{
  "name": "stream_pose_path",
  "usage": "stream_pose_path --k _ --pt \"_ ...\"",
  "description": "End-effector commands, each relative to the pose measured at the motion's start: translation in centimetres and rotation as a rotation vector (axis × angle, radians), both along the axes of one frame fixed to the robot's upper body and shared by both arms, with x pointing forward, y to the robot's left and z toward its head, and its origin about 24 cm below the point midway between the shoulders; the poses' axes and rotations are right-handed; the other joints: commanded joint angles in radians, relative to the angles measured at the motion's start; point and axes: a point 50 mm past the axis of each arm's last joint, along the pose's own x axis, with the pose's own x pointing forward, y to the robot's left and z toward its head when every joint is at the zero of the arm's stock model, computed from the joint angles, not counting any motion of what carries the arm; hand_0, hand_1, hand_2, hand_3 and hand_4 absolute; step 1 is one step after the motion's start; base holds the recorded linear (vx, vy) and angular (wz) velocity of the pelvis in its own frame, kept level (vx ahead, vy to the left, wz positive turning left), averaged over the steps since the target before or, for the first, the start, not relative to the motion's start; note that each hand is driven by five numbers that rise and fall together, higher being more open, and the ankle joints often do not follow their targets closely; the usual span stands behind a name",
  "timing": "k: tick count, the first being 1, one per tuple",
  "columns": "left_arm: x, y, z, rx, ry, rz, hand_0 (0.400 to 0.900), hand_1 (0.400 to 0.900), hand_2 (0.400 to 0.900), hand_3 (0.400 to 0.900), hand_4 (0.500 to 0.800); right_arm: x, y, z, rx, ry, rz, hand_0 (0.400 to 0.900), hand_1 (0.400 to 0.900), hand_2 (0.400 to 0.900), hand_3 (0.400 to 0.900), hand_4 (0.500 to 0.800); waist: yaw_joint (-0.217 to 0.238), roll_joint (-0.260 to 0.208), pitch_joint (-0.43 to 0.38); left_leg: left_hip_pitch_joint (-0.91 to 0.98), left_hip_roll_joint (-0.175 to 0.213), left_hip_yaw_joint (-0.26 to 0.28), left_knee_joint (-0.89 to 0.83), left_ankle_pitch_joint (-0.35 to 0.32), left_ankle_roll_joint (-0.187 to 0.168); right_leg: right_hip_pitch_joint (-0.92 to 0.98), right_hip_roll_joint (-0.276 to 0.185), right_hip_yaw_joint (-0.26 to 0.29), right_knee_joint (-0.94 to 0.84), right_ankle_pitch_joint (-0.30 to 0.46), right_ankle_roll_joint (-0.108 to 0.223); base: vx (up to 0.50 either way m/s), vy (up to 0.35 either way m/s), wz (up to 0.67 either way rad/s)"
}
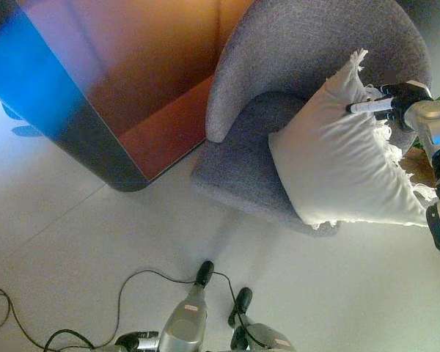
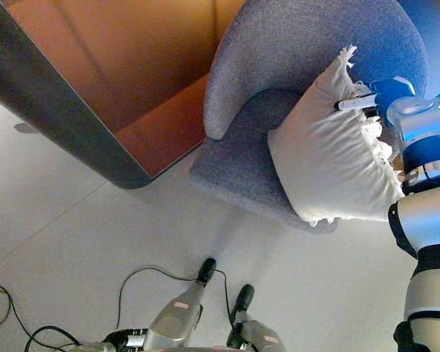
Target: Pick up the pillow and put it on the sofa.
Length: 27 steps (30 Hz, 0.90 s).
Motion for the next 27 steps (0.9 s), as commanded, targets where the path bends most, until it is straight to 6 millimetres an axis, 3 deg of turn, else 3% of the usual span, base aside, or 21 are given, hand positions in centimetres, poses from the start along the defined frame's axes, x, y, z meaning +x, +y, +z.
stream_pose_path --k 1,9,19,24,27 --pt "-3.2 1.3 -0.2 0.008 0.117 0.006 0.9 0.9 0.9 0.9 0.8 -1.7 -1.7 7.2 -0.181 -0.166 -0.037 0.9 0.9 0.9 0.9 0.8 -0.018 -0.007 -0.029 0.068 -0.03 0.057 -0.008 -0.124 0.013 -0.002 -0.017 0.034 0.046 -0.012 0.038 -0.02 0.051 -0.06" --pt "-3.3 1.0 -0.3 -0.018 0.111 0.013 0.9 0.9 0.9 0.9 0.8 -2.2 -2.5 7.5 -0.194 -0.169 -0.068 0.9 0.9 0.9 0.9 0.8 -0.031 0.012 -0.032 0.075 -0.034 0.066 -0.008 -0.127 0.014 -0.005 -0.022 0.044 0.053 -0.015 0.04 -0.01 0.023 -0.02" --pt "-3.8 1.0 -0.3 -0.033 0.118 0.011 0.9 0.9 0.9 0.9 0.8 -3.6 -4.8 6.8 -0.193 -0.184 -0.113 0.9 0.9 0.9 0.9 0.8 -0.052 0.017 -0.053 0.093 -0.032 0.085 -0.008 -0.135 0.017 0.006 -0.023 0.06 0.05 -0.014 0.046 0.0 0.002 -0.04" --pt "-3.9 1.1 -0.3 -0.038 0.113 0.029 0.9 0.9 0.9 0.9 0.8 -4.2 -5.6 5.7 -0.223 -0.179 -0.061 0.9 0.9 0.9 0.9 0.8 -0.082 0.014 -0.077 0.114 -0.029 0.102 -0.008 -0.143 0.019 0.018 -0.022 0.08 0.048 -0.012 0.051 0.02 0.001 -0.14" --pt "-4.2 1.2 -0.3 -0.035 0.118 0.039 0.9 0.9 0.9 0.9 0.8 -4.5 -5.9 3.9 -0.221 -0.16 -0.013 0.9 0.9 0.9 0.9 0.8 -0.104 0.013 -0.092 0.128 -0.026 0.116 -0.008 -0.15 0.021 0.023 -0.021 0.095 0.051 -0.013 0.054 0.03 -0.006 -0.22"
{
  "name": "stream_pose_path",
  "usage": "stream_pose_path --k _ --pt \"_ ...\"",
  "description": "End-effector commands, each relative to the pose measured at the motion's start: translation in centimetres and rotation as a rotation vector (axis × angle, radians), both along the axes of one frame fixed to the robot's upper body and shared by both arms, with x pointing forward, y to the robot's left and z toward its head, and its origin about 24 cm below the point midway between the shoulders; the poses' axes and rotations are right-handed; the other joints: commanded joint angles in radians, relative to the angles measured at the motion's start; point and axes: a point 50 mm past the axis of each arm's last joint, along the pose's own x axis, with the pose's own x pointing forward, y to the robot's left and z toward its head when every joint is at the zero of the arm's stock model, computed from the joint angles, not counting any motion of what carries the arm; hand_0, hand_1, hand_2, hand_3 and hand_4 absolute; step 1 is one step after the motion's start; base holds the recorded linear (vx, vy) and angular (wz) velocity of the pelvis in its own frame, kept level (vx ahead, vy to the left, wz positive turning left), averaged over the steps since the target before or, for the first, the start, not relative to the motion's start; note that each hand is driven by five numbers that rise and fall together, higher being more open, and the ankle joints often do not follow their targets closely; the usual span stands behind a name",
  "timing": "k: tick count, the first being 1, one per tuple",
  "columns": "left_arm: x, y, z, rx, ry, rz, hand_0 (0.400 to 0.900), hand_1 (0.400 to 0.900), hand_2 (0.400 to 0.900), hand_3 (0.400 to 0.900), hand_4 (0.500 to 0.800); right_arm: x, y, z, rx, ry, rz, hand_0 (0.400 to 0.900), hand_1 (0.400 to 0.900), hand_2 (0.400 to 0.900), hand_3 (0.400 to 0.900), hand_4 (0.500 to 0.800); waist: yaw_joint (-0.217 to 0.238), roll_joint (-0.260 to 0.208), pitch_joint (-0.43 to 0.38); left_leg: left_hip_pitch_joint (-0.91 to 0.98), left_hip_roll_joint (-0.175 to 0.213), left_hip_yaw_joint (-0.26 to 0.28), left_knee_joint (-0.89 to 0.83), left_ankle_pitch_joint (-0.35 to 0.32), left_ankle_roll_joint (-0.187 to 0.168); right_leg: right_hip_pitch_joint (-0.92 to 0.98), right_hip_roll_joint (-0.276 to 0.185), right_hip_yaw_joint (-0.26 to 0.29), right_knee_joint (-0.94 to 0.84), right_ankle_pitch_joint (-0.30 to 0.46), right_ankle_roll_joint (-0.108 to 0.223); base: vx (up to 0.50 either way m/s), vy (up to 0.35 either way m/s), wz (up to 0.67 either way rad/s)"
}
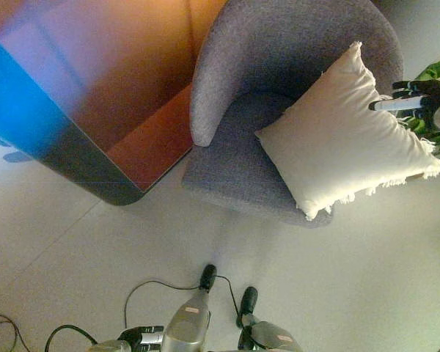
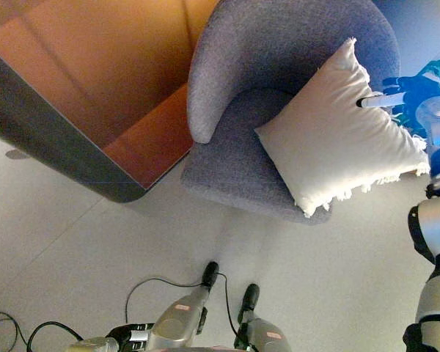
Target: Pick up the pillow and put it on the sofa.
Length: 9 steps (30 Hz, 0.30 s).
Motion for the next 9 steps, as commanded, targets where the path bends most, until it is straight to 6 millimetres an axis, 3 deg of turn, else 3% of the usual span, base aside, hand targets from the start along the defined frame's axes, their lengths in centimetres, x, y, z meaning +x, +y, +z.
stream_pose_path --k 1,9 --pt "-4.0 1.6 -0.3 0.02 0.113 0.049 0.9 0.9 0.9 0.9 0.8 -2.0 -1.7 2.6 -0.187 -0.067 0.03 0.9 0.9 0.9 0.9 0.8 -0.047 -0.035 -0.107 0.081 -0.027 0.062 -0.007 -0.14 0.011 -0.005 -0.016 0.042 0.053 -0.022 0.048 0.02 -0.009 -0.2" --pt "-4.2 1.5 -0.3 0.002 0.104 0.096 0.9 0.9 0.9 0.9 0.8 -3.6 -2.4 -3.2 -0.157 -0.01 0.094 0.9 0.9 0.9 0.9 0.8 -0.102 -0.032 -0.135 0.115 -0.024 0.093 -0.007 -0.154 0.015 0.011 -0.01 0.076 0.058 -0.024 0.052 0.01 -0.011 -0.15"
